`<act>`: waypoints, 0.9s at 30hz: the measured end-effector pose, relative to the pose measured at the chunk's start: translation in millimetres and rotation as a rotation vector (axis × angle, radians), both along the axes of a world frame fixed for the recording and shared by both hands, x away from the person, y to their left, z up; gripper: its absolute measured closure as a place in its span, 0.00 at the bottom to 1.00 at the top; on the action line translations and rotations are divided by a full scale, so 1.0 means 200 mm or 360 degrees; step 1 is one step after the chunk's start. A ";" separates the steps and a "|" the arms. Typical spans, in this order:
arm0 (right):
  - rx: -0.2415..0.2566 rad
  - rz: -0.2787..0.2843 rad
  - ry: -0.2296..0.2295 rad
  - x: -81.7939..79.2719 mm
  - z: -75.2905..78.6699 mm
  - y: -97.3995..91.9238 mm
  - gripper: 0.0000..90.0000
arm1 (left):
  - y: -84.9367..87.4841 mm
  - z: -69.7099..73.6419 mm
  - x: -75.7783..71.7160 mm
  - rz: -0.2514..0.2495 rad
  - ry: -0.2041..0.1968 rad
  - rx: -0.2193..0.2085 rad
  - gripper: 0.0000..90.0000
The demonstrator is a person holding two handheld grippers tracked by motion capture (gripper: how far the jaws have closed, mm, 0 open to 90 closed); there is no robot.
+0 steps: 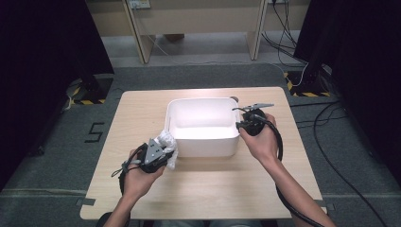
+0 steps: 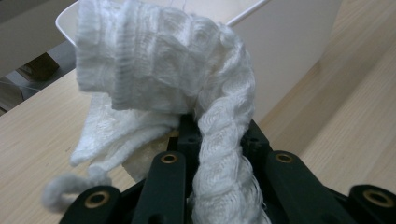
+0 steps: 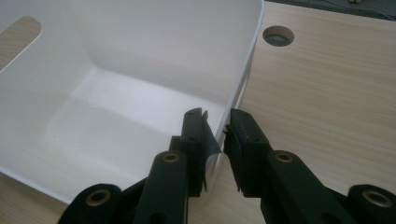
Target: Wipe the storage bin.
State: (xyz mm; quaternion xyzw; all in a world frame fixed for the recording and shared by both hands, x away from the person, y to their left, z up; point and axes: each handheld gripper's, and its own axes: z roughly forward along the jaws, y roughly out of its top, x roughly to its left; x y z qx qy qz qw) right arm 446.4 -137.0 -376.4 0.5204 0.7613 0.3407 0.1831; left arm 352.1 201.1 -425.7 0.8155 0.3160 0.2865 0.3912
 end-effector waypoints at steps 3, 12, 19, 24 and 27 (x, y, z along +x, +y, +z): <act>0.0001 0.0011 -0.0004 0.00 0.00 0.00 0.85 | 0.00 -0.01 0.01 0.0000 0.0000 -0.0005 0.84; 0.0000 0.0041 -0.0011 0.01 0.00 0.00 0.85 | 0.00 -0.02 0.02 0.0011 0.0004 0.0006 0.84; 0.0003 0.0050 -0.0002 0.01 -0.01 0.02 0.85 | 0.00 -0.03 0.02 0.0018 -0.0001 0.0025 0.84; -0.0004 0.0056 -0.0011 0.01 -0.01 0.02 0.85 | 0.00 -0.04 0.03 0.0025 0.0005 0.0062 0.84; -0.0010 0.0067 -0.0023 0.01 -0.02 0.02 0.85 | 0.00 -0.07 0.04 0.0034 0.0022 0.0061 0.84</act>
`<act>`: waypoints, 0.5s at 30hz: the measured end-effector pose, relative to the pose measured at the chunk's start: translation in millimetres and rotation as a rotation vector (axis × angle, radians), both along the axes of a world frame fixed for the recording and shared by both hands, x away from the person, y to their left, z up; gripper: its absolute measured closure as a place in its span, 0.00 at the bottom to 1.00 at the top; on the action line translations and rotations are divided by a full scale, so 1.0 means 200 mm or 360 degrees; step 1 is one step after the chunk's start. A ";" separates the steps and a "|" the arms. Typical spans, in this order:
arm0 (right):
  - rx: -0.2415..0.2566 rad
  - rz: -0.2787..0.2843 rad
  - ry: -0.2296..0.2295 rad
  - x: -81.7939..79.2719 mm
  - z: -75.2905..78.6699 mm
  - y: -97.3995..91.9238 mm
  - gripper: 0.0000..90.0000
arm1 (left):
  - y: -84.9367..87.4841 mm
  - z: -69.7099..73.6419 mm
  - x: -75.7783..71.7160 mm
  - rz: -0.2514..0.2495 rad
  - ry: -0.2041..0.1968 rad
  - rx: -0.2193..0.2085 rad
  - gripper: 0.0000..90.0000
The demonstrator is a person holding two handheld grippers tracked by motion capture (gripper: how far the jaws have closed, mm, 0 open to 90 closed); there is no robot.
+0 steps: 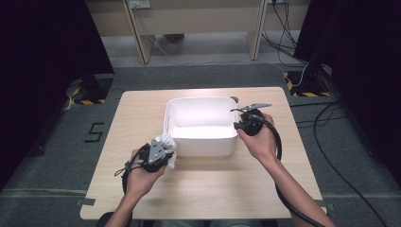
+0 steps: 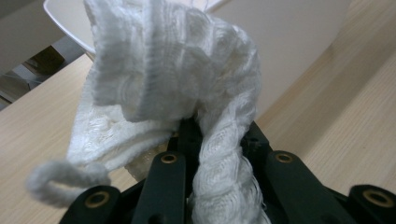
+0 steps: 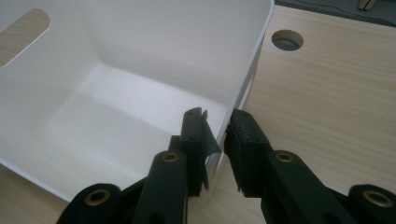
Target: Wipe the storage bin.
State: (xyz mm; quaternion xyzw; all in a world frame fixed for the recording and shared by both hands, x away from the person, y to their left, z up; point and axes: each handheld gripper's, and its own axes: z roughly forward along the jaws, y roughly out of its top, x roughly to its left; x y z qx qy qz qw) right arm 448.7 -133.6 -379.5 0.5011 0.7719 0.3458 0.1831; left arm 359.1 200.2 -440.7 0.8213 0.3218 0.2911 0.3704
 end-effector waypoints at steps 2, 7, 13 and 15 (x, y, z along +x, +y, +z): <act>0.0003 0.0001 0.0004 0.00 0.00 0.00 0.85 | 0.00 -0.01 0.00 0.0004 0.0005 0.0018 0.84; -0.0003 0.0006 -0.0005 0.00 0.00 0.01 0.85 | 0.00 -0.02 0.01 0.0016 0.0004 0.0041 0.84; -0.0002 0.0014 -0.0010 0.00 0.00 0.01 0.85 | -0.01 -0.04 0.01 0.0021 -0.0004 0.0071 0.84; -0.0003 0.0017 -0.0010 0.00 0.00 0.01 0.85 | -0.01 -0.05 0.01 0.0029 -0.0010 0.0071 0.84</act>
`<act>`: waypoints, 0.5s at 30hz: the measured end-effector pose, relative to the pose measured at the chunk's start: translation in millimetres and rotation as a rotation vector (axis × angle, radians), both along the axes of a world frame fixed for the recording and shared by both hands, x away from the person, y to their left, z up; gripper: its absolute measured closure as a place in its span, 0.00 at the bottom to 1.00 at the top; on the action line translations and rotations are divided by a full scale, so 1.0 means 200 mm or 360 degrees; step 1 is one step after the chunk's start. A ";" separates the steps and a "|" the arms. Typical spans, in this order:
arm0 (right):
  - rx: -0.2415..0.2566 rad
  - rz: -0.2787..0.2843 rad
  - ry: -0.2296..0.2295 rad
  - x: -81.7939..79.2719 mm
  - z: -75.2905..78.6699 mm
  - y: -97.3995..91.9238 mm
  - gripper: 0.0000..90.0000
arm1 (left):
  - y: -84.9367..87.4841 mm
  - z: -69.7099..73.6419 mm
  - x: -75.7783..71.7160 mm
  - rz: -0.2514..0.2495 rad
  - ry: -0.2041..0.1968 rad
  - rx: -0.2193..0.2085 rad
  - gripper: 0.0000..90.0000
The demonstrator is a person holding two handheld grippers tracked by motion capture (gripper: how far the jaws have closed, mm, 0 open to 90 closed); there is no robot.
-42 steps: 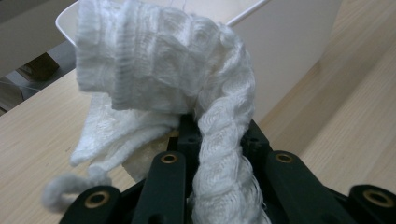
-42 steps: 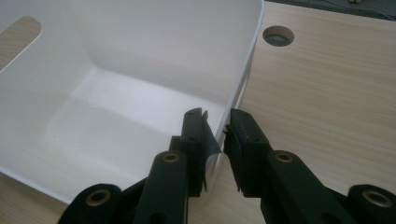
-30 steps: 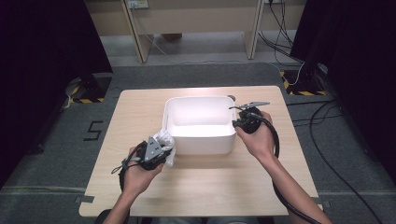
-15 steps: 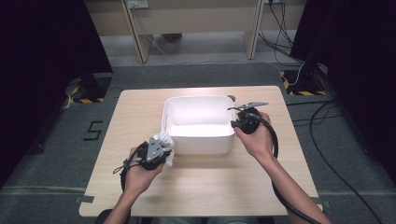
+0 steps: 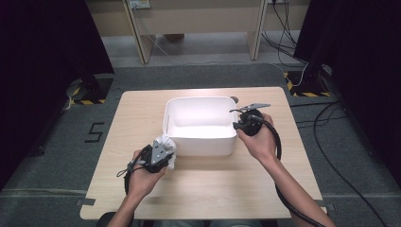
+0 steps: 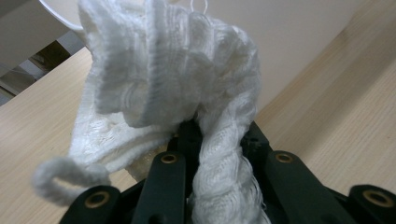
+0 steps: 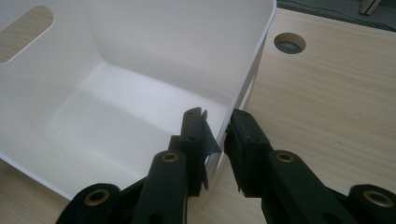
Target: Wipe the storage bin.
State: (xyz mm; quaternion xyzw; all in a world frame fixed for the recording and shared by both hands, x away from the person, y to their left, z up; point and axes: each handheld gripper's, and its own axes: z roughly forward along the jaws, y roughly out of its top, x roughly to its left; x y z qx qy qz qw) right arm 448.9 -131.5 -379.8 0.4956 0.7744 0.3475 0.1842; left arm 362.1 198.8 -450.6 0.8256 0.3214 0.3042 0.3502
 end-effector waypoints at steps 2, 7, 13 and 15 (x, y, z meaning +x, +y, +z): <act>-0.0003 0.0000 0.0000 0.00 0.00 0.00 0.85 | 0.00 -0.01 0.00 0.0001 0.0000 0.0015 0.84; -0.0002 0.0005 -0.0005 0.00 0.00 0.00 0.85 | 0.00 -0.05 0.01 0.0018 0.0026 -0.0024 0.84; -0.0001 0.0012 -0.0008 0.00 0.00 0.01 0.84 | 0.00 -0.08 0.03 0.0036 0.0039 0.0001 0.84; 0.0000 0.0013 -0.0007 0.00 0.00 0.01 0.84 | 0.00 -0.09 0.03 0.0038 0.0046 0.0001 0.84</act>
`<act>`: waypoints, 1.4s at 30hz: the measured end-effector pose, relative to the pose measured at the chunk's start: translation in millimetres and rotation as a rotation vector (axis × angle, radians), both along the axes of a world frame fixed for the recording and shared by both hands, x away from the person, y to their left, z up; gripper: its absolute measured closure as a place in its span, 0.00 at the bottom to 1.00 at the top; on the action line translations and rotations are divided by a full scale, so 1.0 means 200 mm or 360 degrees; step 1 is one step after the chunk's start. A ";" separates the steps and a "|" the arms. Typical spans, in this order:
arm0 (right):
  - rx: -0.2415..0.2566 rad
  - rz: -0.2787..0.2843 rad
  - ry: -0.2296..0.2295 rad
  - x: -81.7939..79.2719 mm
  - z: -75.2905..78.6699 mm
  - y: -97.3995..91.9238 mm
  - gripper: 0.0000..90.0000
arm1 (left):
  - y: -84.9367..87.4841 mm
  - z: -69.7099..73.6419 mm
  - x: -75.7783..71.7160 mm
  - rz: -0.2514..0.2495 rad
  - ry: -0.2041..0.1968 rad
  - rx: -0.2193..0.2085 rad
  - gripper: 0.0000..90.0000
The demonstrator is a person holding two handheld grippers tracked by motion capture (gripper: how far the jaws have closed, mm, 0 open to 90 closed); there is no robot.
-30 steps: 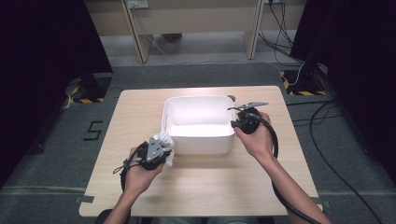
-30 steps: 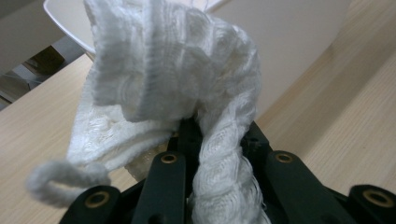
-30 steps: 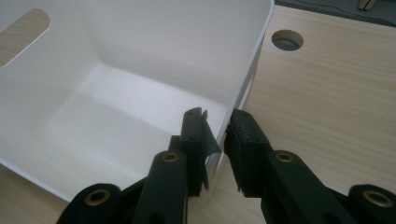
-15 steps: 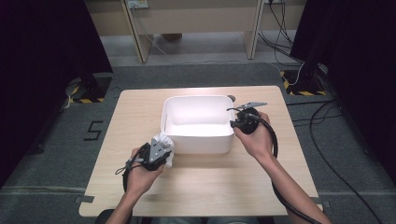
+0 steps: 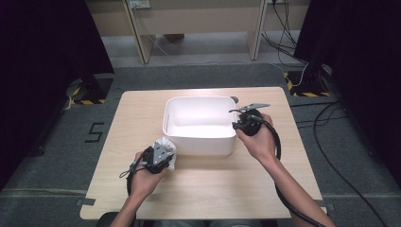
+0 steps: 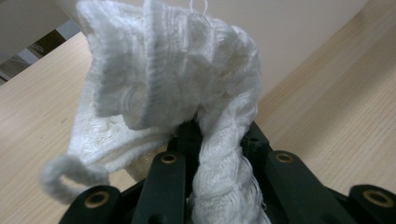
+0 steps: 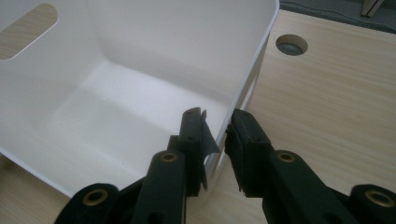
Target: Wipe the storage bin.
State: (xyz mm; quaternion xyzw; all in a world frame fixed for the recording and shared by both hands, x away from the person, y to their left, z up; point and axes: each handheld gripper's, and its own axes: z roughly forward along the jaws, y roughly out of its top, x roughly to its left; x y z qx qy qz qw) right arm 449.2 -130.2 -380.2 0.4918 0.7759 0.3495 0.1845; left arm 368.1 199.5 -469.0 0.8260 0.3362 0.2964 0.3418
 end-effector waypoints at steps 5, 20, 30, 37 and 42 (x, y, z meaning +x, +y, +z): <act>-0.0002 -0.0002 0.0003 0.00 0.00 0.00 0.84 | 0.00 -0.03 0.01 0.0003 0.0015 0.0011 0.84; 0.0005 -0.0005 0.0002 0.00 0.00 0.00 0.84 | 0.00 -0.08 0.05 0.0027 0.0101 0.0072 0.84; -0.0001 -0.0011 0.0002 0.00 0.00 0.01 0.84 | -0.03 -0.08 0.05 0.0012 0.0119 0.0110 0.84; -0.0004 -0.0012 0.0000 0.00 0.00 0.01 0.84 | -0.07 -0.07 0.04 -0.0010 0.0121 0.0098 0.84; -0.0002 -0.0010 0.0003 0.00 0.00 0.01 0.84 | -0.08 -0.07 0.03 -0.0016 0.0108 0.0088 0.84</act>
